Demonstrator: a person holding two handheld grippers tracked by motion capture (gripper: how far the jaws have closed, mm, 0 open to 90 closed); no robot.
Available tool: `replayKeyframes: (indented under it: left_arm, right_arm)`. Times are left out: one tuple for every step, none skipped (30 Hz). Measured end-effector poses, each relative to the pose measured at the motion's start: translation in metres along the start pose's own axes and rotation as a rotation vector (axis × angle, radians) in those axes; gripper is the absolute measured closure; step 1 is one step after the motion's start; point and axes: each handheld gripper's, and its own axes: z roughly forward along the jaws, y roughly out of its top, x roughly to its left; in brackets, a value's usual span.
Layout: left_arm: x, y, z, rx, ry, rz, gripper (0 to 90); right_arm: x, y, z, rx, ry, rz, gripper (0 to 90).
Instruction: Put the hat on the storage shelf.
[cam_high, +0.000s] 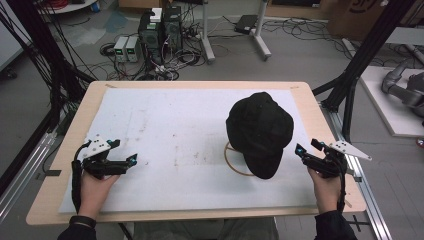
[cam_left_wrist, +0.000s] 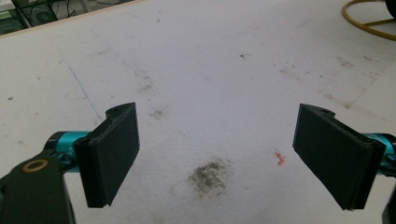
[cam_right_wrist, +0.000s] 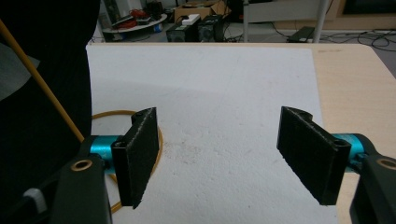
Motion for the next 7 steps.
replayKeyframes:
  left_arm:
    - [0.0002,-0.0001,0.0,0.0,-0.003,-0.001,14.7]
    - [0.0004,-0.0004,0.0001,0.001,0.0,-0.002,14.7]
    - [0.0004,-0.0004,0.0001,0.001,0.0,-0.002,14.7]
    - [0.0004,-0.0006,0.0,0.001,0.002,-0.002,14.7]
    - [0.0005,-0.0006,0.0,0.002,0.001,-0.003,14.7]
    - [0.0007,-0.0007,-0.0001,0.004,0.002,-0.002,14.7]
    - [0.0009,-0.0007,-0.0002,0.003,0.003,0.0,14.7]
  right_arm:
    - [0.0002,0.0,0.0001,0.0,0.003,0.002,29.5]
    - [0.0,0.0,0.0003,0.001,0.003,0.001,29.5]
    - [0.0,0.0,0.0003,0.001,0.003,0.001,29.5]
    - [0.0,0.0,0.0002,0.0,0.002,0.0,29.4]
    - [0.0,0.0,0.0002,0.0,0.002,0.0,29.4]
    - [-0.0003,0.0,0.0004,-0.001,0.002,0.0,29.4]
    - [-0.0008,0.0,0.0005,-0.001,0.002,0.0,29.5]
